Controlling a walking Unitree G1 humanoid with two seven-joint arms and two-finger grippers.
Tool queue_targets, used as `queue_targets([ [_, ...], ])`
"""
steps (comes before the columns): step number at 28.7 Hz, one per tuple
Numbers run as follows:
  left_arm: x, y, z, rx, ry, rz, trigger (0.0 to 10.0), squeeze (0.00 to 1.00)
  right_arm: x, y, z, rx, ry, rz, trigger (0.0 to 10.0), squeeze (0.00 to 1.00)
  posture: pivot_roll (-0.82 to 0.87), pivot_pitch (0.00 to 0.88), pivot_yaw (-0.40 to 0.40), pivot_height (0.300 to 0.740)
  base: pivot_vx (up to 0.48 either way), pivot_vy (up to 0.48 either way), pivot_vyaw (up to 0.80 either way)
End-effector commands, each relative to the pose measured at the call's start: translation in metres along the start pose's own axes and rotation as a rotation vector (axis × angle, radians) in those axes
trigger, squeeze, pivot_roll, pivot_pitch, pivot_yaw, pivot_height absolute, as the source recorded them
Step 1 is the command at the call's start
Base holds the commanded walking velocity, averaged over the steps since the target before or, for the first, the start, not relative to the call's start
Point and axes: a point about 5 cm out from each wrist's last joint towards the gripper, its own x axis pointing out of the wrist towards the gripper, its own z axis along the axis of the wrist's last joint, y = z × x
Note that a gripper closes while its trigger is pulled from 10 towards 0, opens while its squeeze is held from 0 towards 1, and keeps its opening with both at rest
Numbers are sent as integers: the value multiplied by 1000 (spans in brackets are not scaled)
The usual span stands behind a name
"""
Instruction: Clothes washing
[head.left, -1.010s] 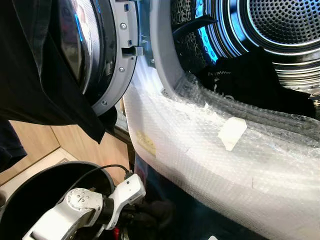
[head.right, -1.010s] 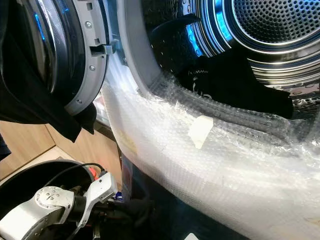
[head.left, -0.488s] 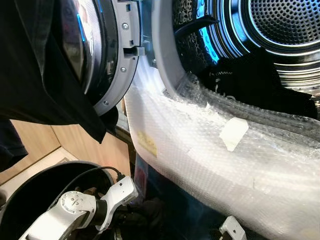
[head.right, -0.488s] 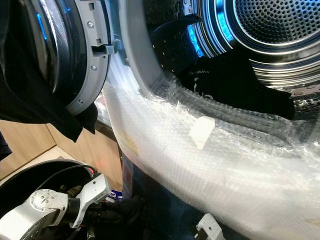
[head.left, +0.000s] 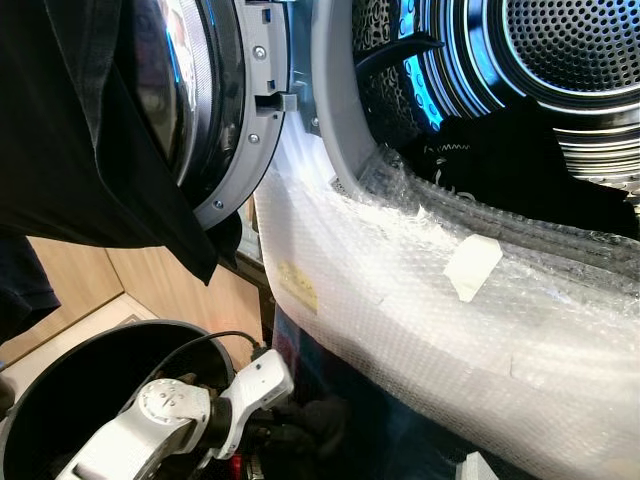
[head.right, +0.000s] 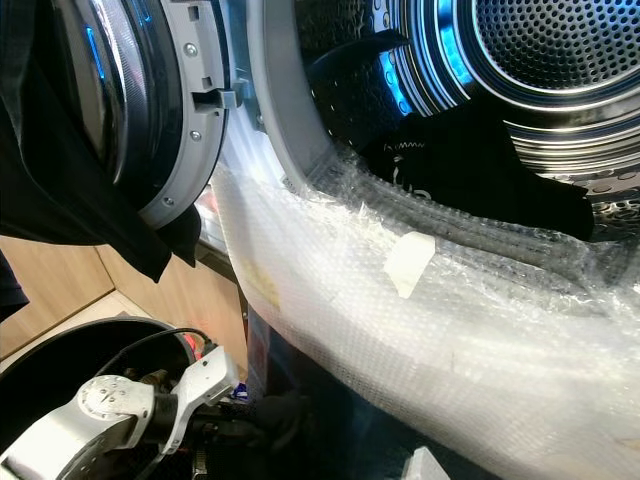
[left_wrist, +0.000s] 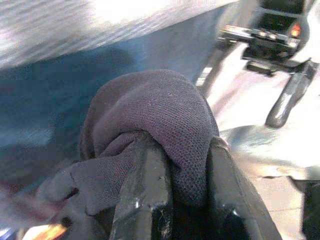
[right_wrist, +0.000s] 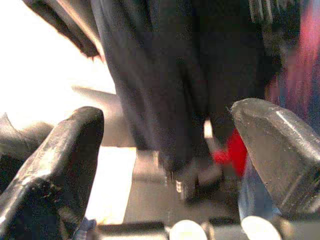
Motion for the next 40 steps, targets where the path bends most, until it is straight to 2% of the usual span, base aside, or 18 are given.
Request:
queue_targets([
  [1,3,0,6,20,-17,-26,0,0,3,1,10,-11,-49,-12,10000,1000,159,0,-16,740,0,0,0],
  [5,14,1,12,28,-35,-47,0,0,9,3,23,3,-134,-26,10000,1000,143,0,-12,740,0,0,0],
  [7,18,-1,20,44,-52,-68,0,0,10,12,21,19,-128,-7,10000,1000,141,0,-9,740,0,0,0],
  [11,26,-5,29,65,-74,-96,0,0,11,18,14,56,-95,-19,10000,1000,135,0,-5,740,0,0,0],
  [14,38,-8,32,77,-73,-124,0,0,17,14,8,97,-88,-70,10000,1000,129,0,-3,740,0,0,0],
  [16,40,-9,33,80,-76,-132,0,0,18,12,7,103,-94,-89,10000,1000,129,0,-3,740,0,0,0],
  [17,42,-10,37,83,-83,-140,0,0,22,4,6,115,-104,-165,10000,1000,121,0,-4,740,0,0,0],
  [18,44,-10,41,94,-81,-139,0,0,26,-5,6,131,-119,-242,10000,0,124,2,0,740,0,0,0],
  [22,44,-13,44,101,-93,-139,0,0,30,-8,6,170,-157,-264,10000,0,128,8,1,740,0,0,0],
  [24,44,-14,46,105,-97,-139,0,0,31,-4,7,183,-172,-230,10000,0,141,10,-2,740,0,0,0],
  [26,44,-14,48,117,-102,-132,0,0,33,-1,4,181,-139,-200,10000,0,145,16,-1,740,0,0,0],
  [31,47,-15,50,124,-99,-133,0,0,36,-8,2,206,-157,-222,10000,0,152,20,0,740,0,0,0],
  [34,47,-15,49,131,-92,-125,0,0,38,-2,11,201,-201,-157,10000,0,157,26,-2,740,0,0,0],
  [37,47,-14,51,140,-97,-115,0,0,41,1,8,163,-141,-119,10000,0,156,30,0,740,0,0,0],
  [40,49,-16,56,146,-111,-122,0,0,44,1,11,158,-148,-91,10000,0,165,36,1,740,0,0,0],
])
